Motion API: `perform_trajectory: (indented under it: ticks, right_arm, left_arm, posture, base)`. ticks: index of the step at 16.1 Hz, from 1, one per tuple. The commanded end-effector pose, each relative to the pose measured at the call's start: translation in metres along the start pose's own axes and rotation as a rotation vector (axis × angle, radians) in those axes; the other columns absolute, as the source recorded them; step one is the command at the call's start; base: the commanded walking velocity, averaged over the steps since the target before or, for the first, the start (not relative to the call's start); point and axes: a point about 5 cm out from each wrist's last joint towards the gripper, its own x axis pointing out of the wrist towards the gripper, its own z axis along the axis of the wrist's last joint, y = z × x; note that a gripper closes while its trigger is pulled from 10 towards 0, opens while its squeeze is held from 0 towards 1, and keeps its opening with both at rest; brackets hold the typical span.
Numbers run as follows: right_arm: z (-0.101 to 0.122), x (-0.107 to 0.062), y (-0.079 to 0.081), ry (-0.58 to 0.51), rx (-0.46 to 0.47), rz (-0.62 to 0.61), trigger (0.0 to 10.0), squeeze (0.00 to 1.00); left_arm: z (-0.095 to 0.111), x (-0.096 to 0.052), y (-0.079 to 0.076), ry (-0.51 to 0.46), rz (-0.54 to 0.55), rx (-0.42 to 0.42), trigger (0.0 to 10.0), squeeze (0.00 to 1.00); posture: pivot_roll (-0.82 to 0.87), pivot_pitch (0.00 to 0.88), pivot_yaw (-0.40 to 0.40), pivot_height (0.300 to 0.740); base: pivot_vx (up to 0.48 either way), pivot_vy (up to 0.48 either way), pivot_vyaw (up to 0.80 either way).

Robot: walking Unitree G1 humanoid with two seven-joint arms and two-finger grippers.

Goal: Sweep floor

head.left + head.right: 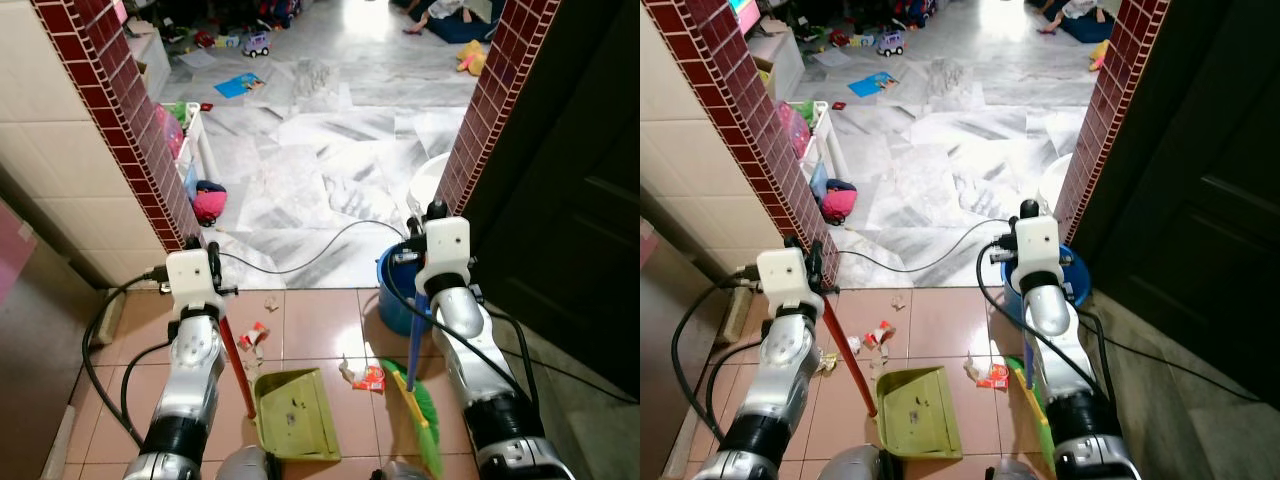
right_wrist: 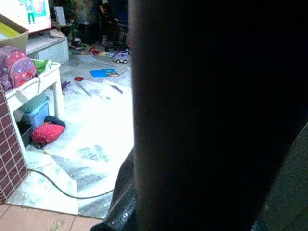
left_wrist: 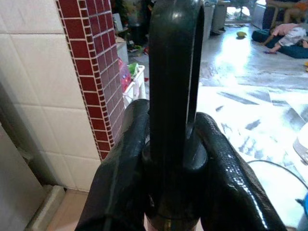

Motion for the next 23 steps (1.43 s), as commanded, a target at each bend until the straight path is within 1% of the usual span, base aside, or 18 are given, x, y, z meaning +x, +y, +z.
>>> perform_trajectory:
  ticks: [1, 4, 5, 6, 7, 8, 9, 10, 11, 12, 13, 14, 15, 16, 17, 18, 20, 23]
  right_arm:
    - [0.007, 0.006, -0.002, -0.02, 0.048, -0.012, 10.0, 0.0]
    - [0.006, 0.007, 0.0, -0.009, 0.111, 0.006, 10.0, 0.0]
    - [0.006, 0.007, 0.0, -0.009, 0.111, 0.006, 10.0, 0.0]
    - [0.006, 0.007, 0.002, -0.006, 0.14, 0.018, 10.0, 0.0]
    - [0.007, 0.007, 0.006, 0.0, 0.198, 0.047, 10.0, 0.0]
    - [0.01, 0.007, 0.013, 0.006, 0.274, 0.107, 10.0, 0.0]
    - [0.018, 0.005, 0.022, -0.002, 0.377, 0.206, 10.0, 0.0]
    - [0.028, 0.003, 0.027, -0.018, 0.418, 0.309, 10.0, 0.0]
    - [0.04, 0.002, 0.028, -0.041, 0.455, 0.393, 10.0, 0.0]
    - [0.05, 0.001, 0.027, -0.067, 0.453, 0.455, 10.0, 0.0]
    - [0.056, 0.001, 0.026, -0.091, 0.421, 0.494, 10.0, 0.0]
    - [0.064, 0.001, 0.021, -0.131, 0.344, 0.54, 10.0, 0.0]
    - [0.068, 0.003, 0.016, -0.155, 0.292, 0.544, 10.0, 0.0]
    - [0.075, 0.008, 0.005, -0.195, 0.235, 0.529, 10.0, 0.0]
    - [0.082, 0.013, -0.004, -0.228, 0.206, 0.497, 10.0, 0.0]
    - [0.084, 0.015, -0.008, -0.239, 0.193, 0.482, 10.0, 0.0]
    - [0.093, 0.014, -0.019, -0.263, 0.126, 0.453, 10.0, 0.0]
    - [0.085, 0.009, -0.025, -0.275, 0.084, 0.366, 10.0, 0.0]
  left_arm:
    - [-0.007, 0.001, 0.001, 0.037, 0.033, 0.001, 10.0, 0.0]
    - [-0.015, -0.001, -0.006, 0.069, 0.022, -0.013, 10.0, 0.0]
    - [-0.015, -0.001, -0.006, 0.069, 0.022, -0.013, 10.0, 0.0]
    - [-0.016, -0.002, -0.008, 0.077, 0.022, -0.014, 10.0, 0.0]
    - [-0.018, -0.001, -0.01, 0.08, 0.022, -0.012, 10.0, 0.0]
    - [-0.018, 0.0, -0.011, 0.08, 0.015, -0.008, 10.0, 0.0]
    - [-0.018, 0.001, -0.013, 0.079, 0.005, -0.004, 10.0, 0.0]
    - [-0.018, 0.001, -0.015, 0.081, -0.003, -0.002, 10.0, 0.0]
    - [-0.018, 0.001, -0.015, 0.082, -0.005, -0.002, 10.0, 0.0]
    - [-0.018, 0.001, -0.016, 0.082, -0.008, 0.0, 10.0, 0.0]
    - [-0.018, 0.001, -0.016, 0.082, -0.011, 0.001, 10.0, 0.0]
    - [-0.018, 0.002, -0.017, 0.082, -0.014, 0.003, 10.0, 0.0]
    - [-0.018, 0.002, -0.018, 0.082, -0.016, 0.004, 10.0, 0.0]
    - [-0.018, 0.002, -0.019, 0.083, -0.02, 0.004, 10.0, 0.0]
    - [-0.018, 0.002, -0.02, 0.084, -0.031, -0.006, 10.0, 0.0]
    - [-0.018, 0.002, -0.021, 0.085, -0.037, -0.014, 10.0, 0.0]
    - [-0.014, 0.005, -0.023, 0.076, -0.088, -0.057, 10.0, 0.0]
    - [-0.007, 0.006, -0.024, 0.055, -0.152, -0.119, 10.0, 0.0]
  posture:
    - [-0.07, 0.0, 0.057, 0.74]
    - [-0.08, 0.0, 0.054, 0.74]
    - [-0.08, 0.0, 0.054, 0.74]
    - [-0.08, 0.0, 0.054, 0.74]
    - [-0.08, 0.0, 0.056, 0.74]
    - [-0.08, 0.0, 0.056, 0.74]
    - [-0.08, 0.0, 0.056, 0.74]
    - [-0.09, 0.0, 0.065, 0.74]
    - [-0.09, 0.0, 0.065, 0.74]
    - [-0.09, 0.0, 0.066, 0.74]
    - [-0.09, 0.0, 0.067, 0.74]
    - [-0.09, 0.0, 0.067, 0.74]
    - [-0.09, 0.0, 0.067, 0.74]
    - [-0.09, 0.0, 0.067, 0.74]
    - [-0.09, 0.0, 0.067, 0.74]
    - [-0.09, 0.0, 0.067, 0.74]
    - [-0.09, 0.0, 0.07, 0.74]
    - [-0.09, 0.0, 0.071, 0.74]
  base:
    - [0.0, 0.0, 0.0]
    - [0.0, 0.0, 0.0]
    - [0.0, 0.0, 0.0]
    - [0.0, 0.0, 0.0]
    - [0.0, 0.0, 0.0]
    - [0.0, 0.0, 0.0]
    - [0.0, 0.0, 0.0]
    - [0.0, 0.0, 0.0]
    - [0.0, 0.0, 0.0]
    - [0.0, 0.0, 0.0]
    - [0.0, 0.0, 0.0]
    - [0.0, 0.0, 0.0]
    - [0.0, 0.0, 0.0]
    - [0.0, 0.0, 0.0]
    - [0.0, 0.0, 0.0]
    - [0.0, 0.0, 0.0]
    - [0.0, 0.0, 0.0]
    - [0.0, 0.0, 0.0]
